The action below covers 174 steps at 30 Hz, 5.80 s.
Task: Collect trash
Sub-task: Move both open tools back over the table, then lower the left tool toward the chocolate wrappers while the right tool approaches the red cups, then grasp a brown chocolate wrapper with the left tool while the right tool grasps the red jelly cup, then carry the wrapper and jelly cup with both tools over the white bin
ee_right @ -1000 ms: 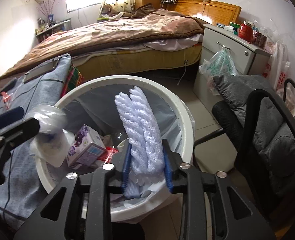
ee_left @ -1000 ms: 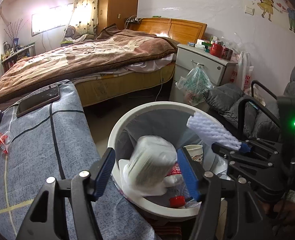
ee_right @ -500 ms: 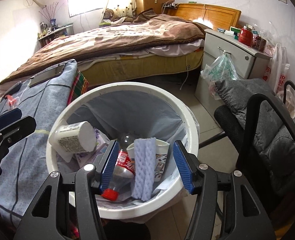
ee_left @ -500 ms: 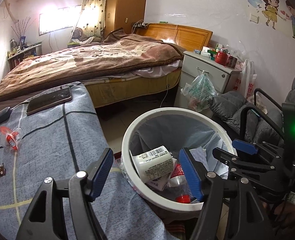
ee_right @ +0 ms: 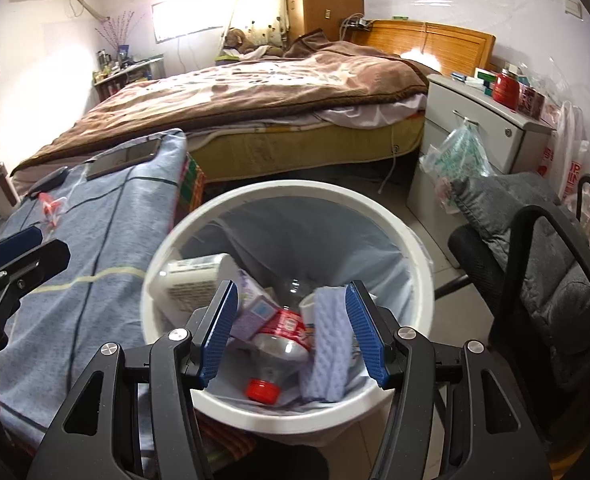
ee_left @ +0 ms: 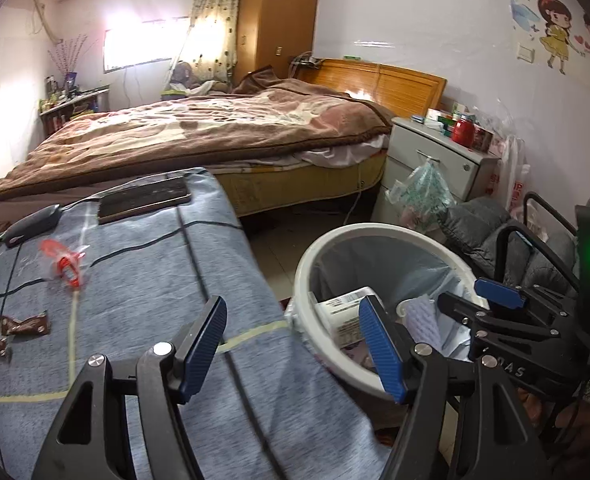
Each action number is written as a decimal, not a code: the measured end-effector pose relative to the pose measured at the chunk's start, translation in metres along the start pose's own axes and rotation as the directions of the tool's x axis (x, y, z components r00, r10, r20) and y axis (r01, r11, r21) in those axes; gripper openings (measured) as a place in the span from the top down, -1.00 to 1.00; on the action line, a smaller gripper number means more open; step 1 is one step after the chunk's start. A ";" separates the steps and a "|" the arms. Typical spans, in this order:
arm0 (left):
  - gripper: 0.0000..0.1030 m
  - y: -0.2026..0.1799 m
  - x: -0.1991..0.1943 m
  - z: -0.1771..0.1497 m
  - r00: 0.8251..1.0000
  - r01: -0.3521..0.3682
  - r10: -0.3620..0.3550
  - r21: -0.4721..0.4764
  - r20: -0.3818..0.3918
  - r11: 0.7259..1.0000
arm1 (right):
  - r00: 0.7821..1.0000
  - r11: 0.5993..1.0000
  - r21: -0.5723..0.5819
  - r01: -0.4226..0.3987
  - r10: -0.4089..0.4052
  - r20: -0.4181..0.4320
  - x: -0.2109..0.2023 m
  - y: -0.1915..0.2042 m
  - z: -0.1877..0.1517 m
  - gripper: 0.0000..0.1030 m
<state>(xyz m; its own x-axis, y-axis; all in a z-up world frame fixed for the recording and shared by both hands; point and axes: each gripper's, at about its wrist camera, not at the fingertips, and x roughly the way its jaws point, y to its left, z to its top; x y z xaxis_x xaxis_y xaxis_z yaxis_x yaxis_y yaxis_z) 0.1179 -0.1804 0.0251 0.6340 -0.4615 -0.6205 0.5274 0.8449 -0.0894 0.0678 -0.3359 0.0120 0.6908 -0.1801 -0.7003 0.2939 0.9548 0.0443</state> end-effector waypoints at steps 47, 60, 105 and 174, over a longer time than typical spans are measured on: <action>-0.39 0.263 -0.080 -0.075 0.911 -0.408 0.397 -0.396 -0.113 0.823 | 0.948 0.902 -0.293 -0.317 0.311 -0.066 0.035 0.207 0.029 -0.13; -0.44 0.294 -0.059 -0.065 0.914 -0.404 0.379 -0.433 -0.146 0.806 | 0.940 0.899 -0.273 -0.342 0.325 -0.107 0.079 0.257 0.050 -0.13; -0.44 0.329 -0.024 -0.067 0.900 -0.432 0.335 -0.473 -0.279 0.768 | 0.892 0.909 -0.079 -0.409 0.380 -0.245 0.129 0.278 0.067 -0.04; 0.67 0.195 -0.070 -0.037 0.953 -0.302 0.296 -0.214 -0.062 0.929 | 0.931 0.914 -0.180 -0.364 0.360 -0.056 0.025 0.189 0.037 -0.04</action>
<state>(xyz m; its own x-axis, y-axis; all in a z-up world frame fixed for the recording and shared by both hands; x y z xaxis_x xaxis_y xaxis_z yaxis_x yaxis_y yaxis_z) 0.1556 0.0271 0.0226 0.7253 -0.1731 -0.6663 0.1769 0.9822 -0.0626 0.1655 -0.1686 0.0294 0.7119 0.1893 -0.6763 -0.1017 0.9806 0.1674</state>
